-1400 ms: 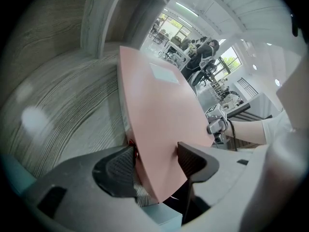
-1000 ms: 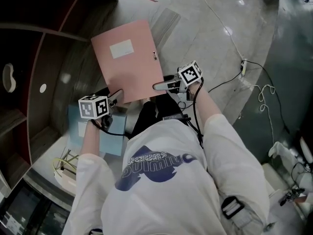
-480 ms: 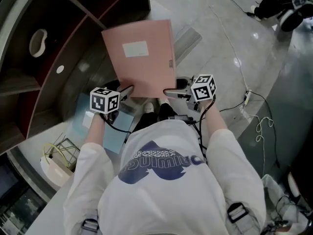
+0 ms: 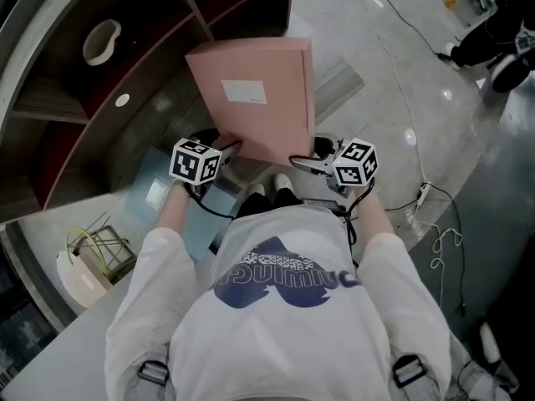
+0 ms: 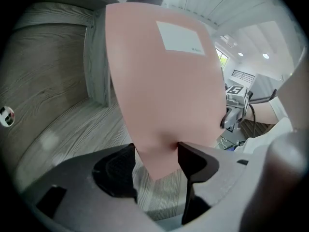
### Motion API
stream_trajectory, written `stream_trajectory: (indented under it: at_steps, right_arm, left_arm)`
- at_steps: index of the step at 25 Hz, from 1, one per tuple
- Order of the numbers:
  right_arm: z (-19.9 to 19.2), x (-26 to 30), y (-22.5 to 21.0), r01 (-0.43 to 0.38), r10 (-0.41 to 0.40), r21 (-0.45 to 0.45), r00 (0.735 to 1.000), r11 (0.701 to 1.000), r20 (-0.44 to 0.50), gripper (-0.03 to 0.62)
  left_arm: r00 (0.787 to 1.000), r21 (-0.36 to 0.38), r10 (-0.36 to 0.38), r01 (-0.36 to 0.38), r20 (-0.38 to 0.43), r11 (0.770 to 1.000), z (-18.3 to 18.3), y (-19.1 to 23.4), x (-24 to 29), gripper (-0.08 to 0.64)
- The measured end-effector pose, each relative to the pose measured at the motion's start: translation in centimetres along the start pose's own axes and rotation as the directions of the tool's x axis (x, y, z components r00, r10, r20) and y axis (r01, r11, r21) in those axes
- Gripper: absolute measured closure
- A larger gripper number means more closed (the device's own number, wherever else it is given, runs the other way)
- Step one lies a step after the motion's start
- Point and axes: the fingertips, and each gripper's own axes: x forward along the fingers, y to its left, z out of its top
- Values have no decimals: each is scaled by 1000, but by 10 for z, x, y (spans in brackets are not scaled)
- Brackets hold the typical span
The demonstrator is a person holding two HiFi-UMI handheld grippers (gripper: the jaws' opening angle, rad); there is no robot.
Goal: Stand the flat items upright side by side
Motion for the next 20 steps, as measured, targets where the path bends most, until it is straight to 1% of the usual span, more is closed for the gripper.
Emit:
stream_trajectory:
  at_steps: [3,8,15,20]
  right_arm:
    - [1,0,-1,22,-22,-49,1000,999,-4,311]
    - [0,7,-4,49,-49,-88,999,995,1,311]
    - [-1,15,-5,91,-92,-162,996,983,0,310]
    - [2,22,-5,117,-122,-219,993,969,-5,310]
  left_arm:
    - [1000,26,18,-18,9,999,1,2,2,278]
    - [999,68,53,-54,13,996,2,10,4,278]
    - [996,82,89,-89,10,993,2,18,4,278]
    - [994,64,107,-107,8,992,3,26,2,279]
